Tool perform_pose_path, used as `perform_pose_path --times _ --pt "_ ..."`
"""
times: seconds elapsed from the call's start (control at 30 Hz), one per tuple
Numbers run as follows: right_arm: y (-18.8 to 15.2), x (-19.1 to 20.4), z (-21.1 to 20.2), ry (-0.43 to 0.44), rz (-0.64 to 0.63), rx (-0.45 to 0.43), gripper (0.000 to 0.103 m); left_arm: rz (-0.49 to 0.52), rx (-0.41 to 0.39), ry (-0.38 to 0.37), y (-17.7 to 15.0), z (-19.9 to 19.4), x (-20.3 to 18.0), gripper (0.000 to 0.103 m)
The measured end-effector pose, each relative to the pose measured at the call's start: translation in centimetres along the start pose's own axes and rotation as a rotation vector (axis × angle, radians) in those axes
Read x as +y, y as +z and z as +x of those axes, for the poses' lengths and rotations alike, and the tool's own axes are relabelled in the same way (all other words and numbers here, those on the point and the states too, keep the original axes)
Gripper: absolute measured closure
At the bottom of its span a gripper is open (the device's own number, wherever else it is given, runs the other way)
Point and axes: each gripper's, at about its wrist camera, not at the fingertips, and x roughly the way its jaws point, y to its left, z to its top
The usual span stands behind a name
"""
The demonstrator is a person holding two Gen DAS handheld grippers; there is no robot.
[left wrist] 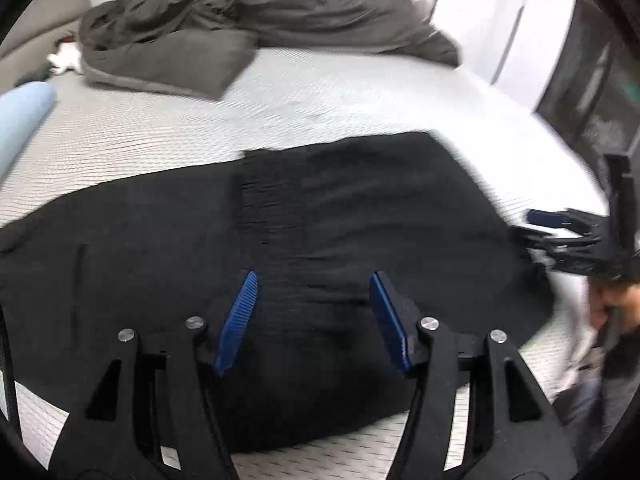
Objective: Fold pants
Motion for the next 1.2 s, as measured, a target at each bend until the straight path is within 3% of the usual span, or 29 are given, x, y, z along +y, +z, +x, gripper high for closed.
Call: perform_pose_path --times 0.07,0.17,0.23,0.3,0.47,0.5,0.67,0.8,0.93,1.03,1.13,1.2 --pt "-0.2 2.0 -1.9 0.055 -0.035 -0.064 0.040 0.046 -0.013 -0.054 -0.4 -0.3 -2.0 0.048" --pt "-0.5 5.9 -1.2 0.182 -0.101 -0.050 0.040 0.103 0.023 -0.074 -1.1 1.2 -3.9 0.047" --pt "-1.2 7.9 0.8 0.189 -0.164 0.016 0.040 0.114 0.071 -0.068 -1.9 2.7 -4.2 0.047" --pt "-2.1 8.1 1.6 0.131 -0.217 0.032 0.041 0.154 0.072 -0.055 -2.6 3.1 -4.2 0.047" --pt "-4.3 1.0 -0.3 0.032 -0.141 0.064 0.036 0.157 0.079 -0.035 -3.8 2.5 -2.7 0.047" --pt "-5.9 -0.7 -1.9 0.060 -0.087 0.073 0.033 0.149 0.078 -0.038 -3.8 2.3 -2.4 0.047" --pt "-6.5 -4.3 -4.4 0.213 0.077 0.041 0.033 0.104 0.043 -0.048 -2.8 0.8 -2.3 0.047" --pt "-6.5 -5.4 -3.1 0.446 0.208 0.074 0.051 0.100 0.030 -0.067 -2.3 0.4 -3.2 0.047" --pt "-7.1 -5.2 -2.3 0.523 0.275 0.105 0.090 0.088 0.058 -0.045 -2.1 1.1 -3.2 0.047" --pt "-8.0 -4.6 -4.9 0.592 0.251 0.071 0.095 0.065 0.056 -0.046 -2.0 1.5 -2.7 0.047" --pt "-10.3 -4.6 -4.1 0.547 0.218 0.182 0.095 0.063 0.049 -0.047 -1.9 1.3 -2.3 0.047" --pt "-11.4 -5.2 -4.6 0.590 0.210 0.194 0.095 0.058 0.049 -0.038 -1.9 1.2 -2.1 0.047"
